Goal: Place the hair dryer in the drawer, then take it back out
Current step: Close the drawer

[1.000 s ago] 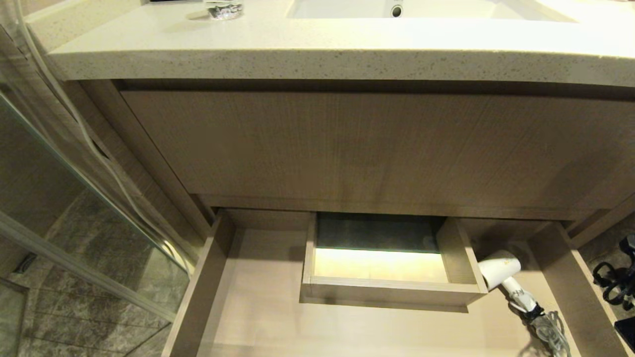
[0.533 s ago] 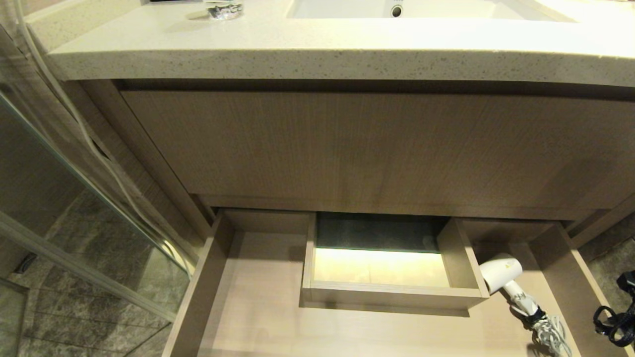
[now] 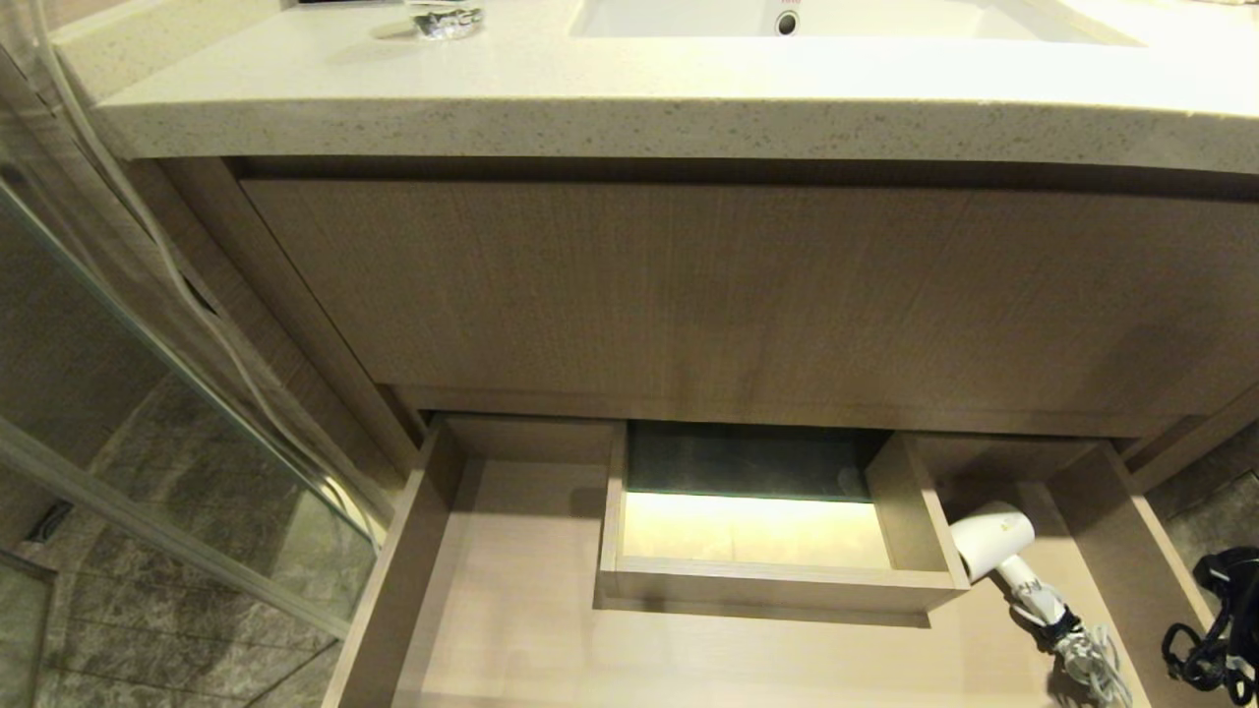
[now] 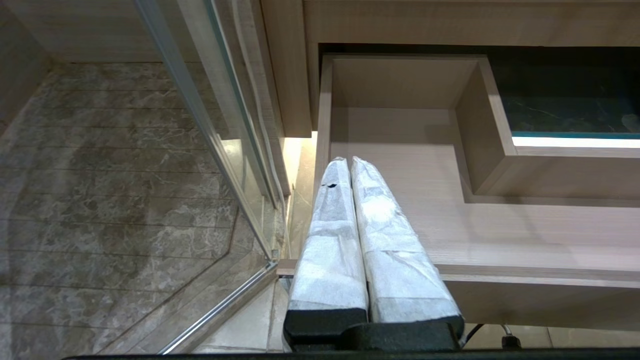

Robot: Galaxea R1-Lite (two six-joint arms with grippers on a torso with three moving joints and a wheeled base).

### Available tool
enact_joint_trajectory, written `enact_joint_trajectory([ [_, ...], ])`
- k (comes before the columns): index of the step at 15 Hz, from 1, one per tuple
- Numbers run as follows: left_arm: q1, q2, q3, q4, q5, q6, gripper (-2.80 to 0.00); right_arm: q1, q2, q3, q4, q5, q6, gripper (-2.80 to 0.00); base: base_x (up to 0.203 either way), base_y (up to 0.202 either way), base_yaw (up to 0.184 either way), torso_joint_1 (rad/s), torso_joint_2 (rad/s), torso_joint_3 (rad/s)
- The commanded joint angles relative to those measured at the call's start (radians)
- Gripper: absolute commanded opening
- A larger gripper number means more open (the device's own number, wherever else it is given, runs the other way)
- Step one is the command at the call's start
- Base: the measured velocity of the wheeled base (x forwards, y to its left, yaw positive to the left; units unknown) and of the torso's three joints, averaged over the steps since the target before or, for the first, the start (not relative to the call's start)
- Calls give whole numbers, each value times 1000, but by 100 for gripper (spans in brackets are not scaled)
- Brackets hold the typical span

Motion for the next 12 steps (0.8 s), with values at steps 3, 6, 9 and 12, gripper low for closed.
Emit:
enact_joint_trajectory([
  [3, 0, 0, 0, 0, 0, 0, -280, -2, 51, -49, -8, -3, 31, -280, 0, 0, 0, 0, 0, 0],
  [6, 0, 0, 0, 0, 0, 0, -280, -2, 35, -60, -26, -1, 58, -280, 0, 0, 0, 0, 0, 0],
  [9, 0, 0, 0, 0, 0, 0, -280, 1, 18, -60, -100, 23, 74, -280, 0, 0, 0, 0, 0, 0],
  [12, 0, 0, 0, 0, 0, 0, -280, 9, 1, -63, -167, 52, 74, -280, 0, 0, 0, 0, 0, 0],
])
